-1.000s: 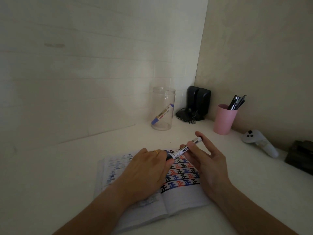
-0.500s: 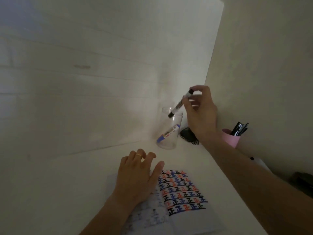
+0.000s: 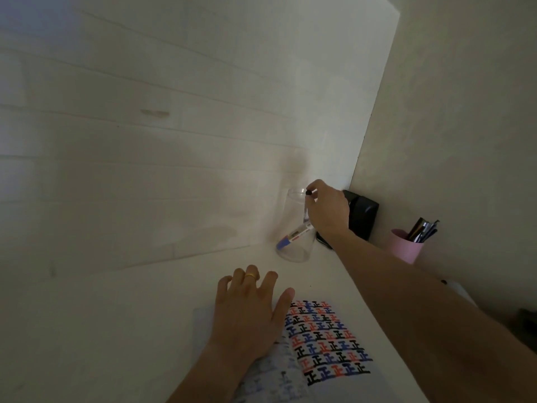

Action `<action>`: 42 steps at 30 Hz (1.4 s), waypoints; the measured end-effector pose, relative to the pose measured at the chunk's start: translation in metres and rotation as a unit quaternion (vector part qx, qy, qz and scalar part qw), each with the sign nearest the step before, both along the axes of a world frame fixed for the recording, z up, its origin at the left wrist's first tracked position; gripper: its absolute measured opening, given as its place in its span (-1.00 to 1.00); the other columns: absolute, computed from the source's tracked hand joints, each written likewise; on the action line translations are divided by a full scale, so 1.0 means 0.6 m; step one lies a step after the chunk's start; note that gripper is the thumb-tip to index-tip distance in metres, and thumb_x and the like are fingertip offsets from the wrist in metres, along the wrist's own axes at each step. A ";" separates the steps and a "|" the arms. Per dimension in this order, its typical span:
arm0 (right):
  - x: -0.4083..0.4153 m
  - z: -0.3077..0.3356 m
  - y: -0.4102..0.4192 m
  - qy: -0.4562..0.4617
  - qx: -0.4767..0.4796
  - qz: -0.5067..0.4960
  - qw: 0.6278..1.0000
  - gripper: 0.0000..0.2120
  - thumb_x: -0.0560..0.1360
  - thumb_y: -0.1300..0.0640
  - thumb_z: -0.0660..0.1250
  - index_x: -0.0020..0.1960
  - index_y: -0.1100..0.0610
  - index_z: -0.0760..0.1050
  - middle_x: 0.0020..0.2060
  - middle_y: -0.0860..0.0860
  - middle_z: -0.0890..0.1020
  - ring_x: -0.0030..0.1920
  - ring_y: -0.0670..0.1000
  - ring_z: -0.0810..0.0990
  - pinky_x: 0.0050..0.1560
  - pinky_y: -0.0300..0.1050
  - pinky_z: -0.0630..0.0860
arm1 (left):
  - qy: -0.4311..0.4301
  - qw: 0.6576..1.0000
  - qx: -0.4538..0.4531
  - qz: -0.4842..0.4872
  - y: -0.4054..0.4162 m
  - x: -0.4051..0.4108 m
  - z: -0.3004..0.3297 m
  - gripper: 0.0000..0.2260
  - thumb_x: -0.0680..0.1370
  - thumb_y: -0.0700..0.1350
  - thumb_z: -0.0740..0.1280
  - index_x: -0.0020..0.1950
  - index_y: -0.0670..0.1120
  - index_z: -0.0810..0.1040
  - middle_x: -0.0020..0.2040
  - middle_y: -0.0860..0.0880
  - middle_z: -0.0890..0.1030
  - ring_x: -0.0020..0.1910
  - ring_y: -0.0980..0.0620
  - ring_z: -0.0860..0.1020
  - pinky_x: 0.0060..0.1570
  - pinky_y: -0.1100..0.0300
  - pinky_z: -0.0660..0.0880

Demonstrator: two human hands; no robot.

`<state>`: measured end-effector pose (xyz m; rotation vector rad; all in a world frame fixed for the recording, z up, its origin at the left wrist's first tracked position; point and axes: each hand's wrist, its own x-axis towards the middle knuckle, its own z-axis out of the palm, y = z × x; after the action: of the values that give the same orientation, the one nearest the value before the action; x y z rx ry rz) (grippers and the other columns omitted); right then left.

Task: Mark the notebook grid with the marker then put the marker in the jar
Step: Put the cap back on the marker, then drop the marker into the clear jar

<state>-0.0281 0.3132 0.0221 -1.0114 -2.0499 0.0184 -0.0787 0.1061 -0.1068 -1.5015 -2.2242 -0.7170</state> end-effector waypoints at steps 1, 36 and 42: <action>-0.002 -0.003 0.005 -0.015 0.002 -0.005 1.000 -0.77 0.62 0.15 0.23 0.16 0.12 0.62 -0.02 0.11 0.74 -0.04 0.13 0.68 -0.04 0.06 0.64 | 0.002 1.000 -0.001 -0.001 0.000 0.000 0.000 -0.45 0.58 0.32 -0.11 0.33 0.09 0.46 0.25 -0.07 0.56 0.22 -0.08 0.48 0.25 -0.08 0.37; 0.372 -0.252 -0.330 -0.146 -0.150 -0.012 0.978 -0.59 0.61 -0.11 0.16 0.35 0.08 0.48 0.26 0.09 0.53 0.28 0.13 0.44 0.29 -0.02 0.40 | -0.056 0.996 -0.029 -0.057 -0.203 0.132 -0.033 -0.55 0.51 0.36 0.12 0.24 0.14 0.48 0.27 0.04 0.53 0.27 -0.01 0.45 0.23 0.01 0.44; 0.373 -0.256 -0.330 -0.134 -0.142 -0.011 0.981 -0.60 0.60 -0.10 0.19 0.33 0.09 0.50 0.25 0.09 0.54 0.28 0.14 0.45 0.28 -0.01 0.41 | -0.064 0.996 -0.032 -0.054 -0.204 0.133 -0.034 -0.56 0.51 0.36 0.13 0.24 0.15 0.48 0.27 0.07 0.52 0.26 0.02 0.45 0.22 0.03 0.42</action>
<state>0.1956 0.1153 -0.1313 -1.2692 -2.3265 0.1774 0.0011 -0.0163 -0.1271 -1.6621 -2.2927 -0.8024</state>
